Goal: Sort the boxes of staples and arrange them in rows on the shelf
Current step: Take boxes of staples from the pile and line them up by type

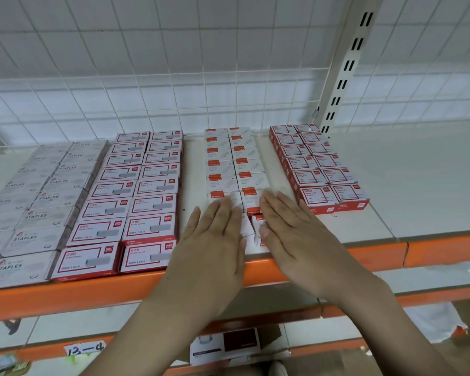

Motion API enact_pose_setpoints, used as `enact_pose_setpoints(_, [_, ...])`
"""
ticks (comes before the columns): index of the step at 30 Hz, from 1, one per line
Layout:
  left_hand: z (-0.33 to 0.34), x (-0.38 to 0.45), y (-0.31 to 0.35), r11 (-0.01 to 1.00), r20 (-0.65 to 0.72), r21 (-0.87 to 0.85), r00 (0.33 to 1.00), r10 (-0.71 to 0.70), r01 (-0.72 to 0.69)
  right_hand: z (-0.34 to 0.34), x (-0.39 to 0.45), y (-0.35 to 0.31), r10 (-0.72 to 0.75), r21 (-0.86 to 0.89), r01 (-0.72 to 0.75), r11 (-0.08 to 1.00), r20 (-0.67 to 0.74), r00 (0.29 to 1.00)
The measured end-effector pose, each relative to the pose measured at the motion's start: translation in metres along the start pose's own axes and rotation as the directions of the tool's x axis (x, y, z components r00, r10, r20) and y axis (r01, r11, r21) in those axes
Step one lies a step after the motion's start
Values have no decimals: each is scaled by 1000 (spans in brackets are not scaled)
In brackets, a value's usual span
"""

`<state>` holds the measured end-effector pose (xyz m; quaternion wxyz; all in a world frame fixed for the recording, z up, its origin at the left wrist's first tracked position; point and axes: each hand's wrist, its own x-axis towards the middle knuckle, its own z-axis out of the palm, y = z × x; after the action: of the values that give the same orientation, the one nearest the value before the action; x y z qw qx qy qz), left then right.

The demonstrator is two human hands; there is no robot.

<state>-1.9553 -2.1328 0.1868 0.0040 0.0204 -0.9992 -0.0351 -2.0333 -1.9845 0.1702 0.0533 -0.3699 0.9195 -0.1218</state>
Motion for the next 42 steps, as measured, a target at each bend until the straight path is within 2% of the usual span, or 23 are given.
enact_pose_setpoints(5, [5,-7,7,1000,57,25,998,9,-10,4,-14,-1,-5,-2,5,1000,13,1000])
enact_pose_setpoints(8, [5,-7,3,998,46,41,998,42,-44,6,-16,-2,-1,1,1,1000,17,1000])
enact_pose_setpoints(24, [3,-10,-21,988,151,-89,978,143,-130,9,-7,-15,3,-19,-3,1000,6,1000])
enact_pose_setpoints(37, [7,-7,-28,983,125,23,976,178,-182,9,-3,-26,113,16,-114,993,30,993])
enact_pose_setpoints(42, [6,-7,-30,981,130,-15,972,196,-196,8,-5,-28,126,15,-127,992,33,991])
